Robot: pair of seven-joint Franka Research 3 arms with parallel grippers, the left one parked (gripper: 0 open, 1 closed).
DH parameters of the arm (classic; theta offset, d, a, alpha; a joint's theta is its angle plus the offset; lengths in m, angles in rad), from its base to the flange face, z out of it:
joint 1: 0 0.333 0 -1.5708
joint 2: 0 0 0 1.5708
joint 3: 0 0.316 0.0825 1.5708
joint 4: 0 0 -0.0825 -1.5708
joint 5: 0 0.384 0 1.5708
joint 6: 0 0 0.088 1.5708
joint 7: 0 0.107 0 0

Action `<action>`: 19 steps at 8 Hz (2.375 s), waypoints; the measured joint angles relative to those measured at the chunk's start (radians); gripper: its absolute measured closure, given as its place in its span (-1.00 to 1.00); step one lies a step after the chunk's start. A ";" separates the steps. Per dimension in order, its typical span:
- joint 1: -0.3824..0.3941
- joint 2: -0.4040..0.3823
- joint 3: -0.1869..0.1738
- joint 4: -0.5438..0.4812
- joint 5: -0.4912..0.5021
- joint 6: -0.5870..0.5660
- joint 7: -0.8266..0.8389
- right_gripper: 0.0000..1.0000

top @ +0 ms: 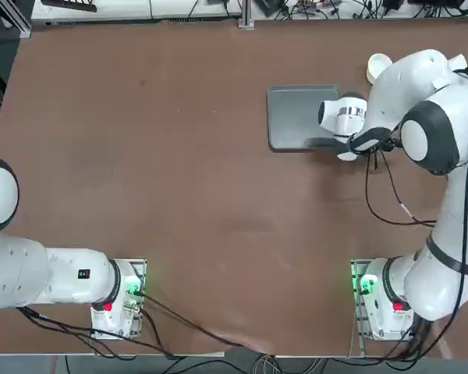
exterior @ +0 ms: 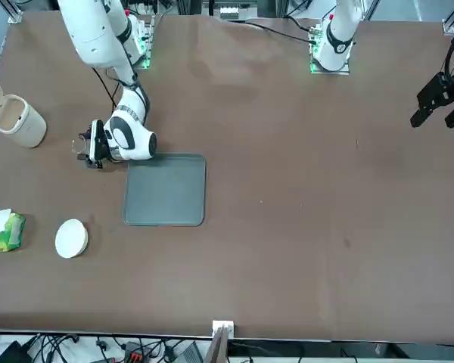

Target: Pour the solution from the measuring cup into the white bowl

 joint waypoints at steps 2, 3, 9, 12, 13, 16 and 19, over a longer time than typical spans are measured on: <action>-0.001 0.001 -0.002 0.008 0.003 -0.011 0.035 -0.47; -0.002 0.003 -0.003 0.009 0.022 -0.010 0.051 -0.47; -0.008 0.047 -0.006 0.010 0.065 0.037 0.093 -0.49; -0.009 0.048 -0.008 0.022 0.065 0.072 0.125 -0.57; -0.010 0.055 -0.009 0.023 0.065 0.075 0.129 -0.61; -0.014 0.070 -0.010 0.025 0.064 0.086 0.132 -0.98; -0.015 0.063 -0.010 0.049 0.064 0.088 0.100 -0.98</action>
